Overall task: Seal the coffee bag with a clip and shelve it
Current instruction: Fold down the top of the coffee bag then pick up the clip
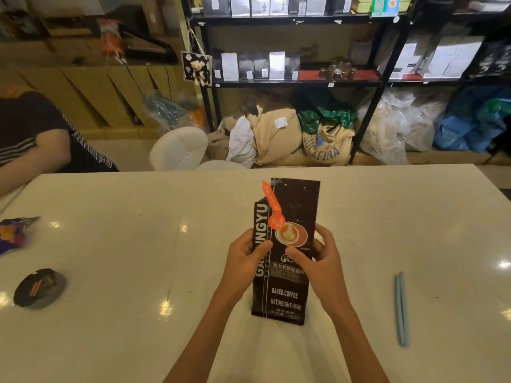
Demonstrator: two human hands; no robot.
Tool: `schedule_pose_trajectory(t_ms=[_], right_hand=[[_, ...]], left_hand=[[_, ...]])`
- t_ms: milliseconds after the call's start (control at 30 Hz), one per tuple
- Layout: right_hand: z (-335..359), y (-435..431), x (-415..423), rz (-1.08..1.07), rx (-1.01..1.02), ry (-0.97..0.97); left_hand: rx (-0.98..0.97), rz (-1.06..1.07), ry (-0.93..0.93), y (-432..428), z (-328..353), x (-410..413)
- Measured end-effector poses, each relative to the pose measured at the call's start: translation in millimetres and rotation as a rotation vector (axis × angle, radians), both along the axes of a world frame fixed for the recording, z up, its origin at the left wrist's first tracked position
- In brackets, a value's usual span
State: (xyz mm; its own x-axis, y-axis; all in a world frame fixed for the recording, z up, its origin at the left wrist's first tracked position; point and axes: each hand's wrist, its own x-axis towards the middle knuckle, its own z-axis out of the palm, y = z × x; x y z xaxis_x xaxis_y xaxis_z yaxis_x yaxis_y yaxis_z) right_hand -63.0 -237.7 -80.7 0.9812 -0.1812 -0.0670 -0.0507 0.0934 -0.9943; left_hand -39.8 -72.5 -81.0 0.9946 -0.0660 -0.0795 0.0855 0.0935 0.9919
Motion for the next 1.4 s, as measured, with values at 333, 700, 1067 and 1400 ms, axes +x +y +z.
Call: schedule_pose_trajectory(t_ms=[333,700,1067,1400], right_hand=[[2,-5,4,-0.044,-0.174,-0.314],[-19,-15,2,-0.052,-0.661,-0.499],[-20,-20,7,-0.128,-0.655,-0.458],[-19,-20,5,-0.099,-0.645,-0.533]], left_hand=[[0.136,0.050,-0.235,3,18,4],[0.449,0.097,-0.583,7,-12,-7],[0.537,-0.001,-0.624,13,-18,-2],[0.543,0.141,-0.632,11,-24,-6]])
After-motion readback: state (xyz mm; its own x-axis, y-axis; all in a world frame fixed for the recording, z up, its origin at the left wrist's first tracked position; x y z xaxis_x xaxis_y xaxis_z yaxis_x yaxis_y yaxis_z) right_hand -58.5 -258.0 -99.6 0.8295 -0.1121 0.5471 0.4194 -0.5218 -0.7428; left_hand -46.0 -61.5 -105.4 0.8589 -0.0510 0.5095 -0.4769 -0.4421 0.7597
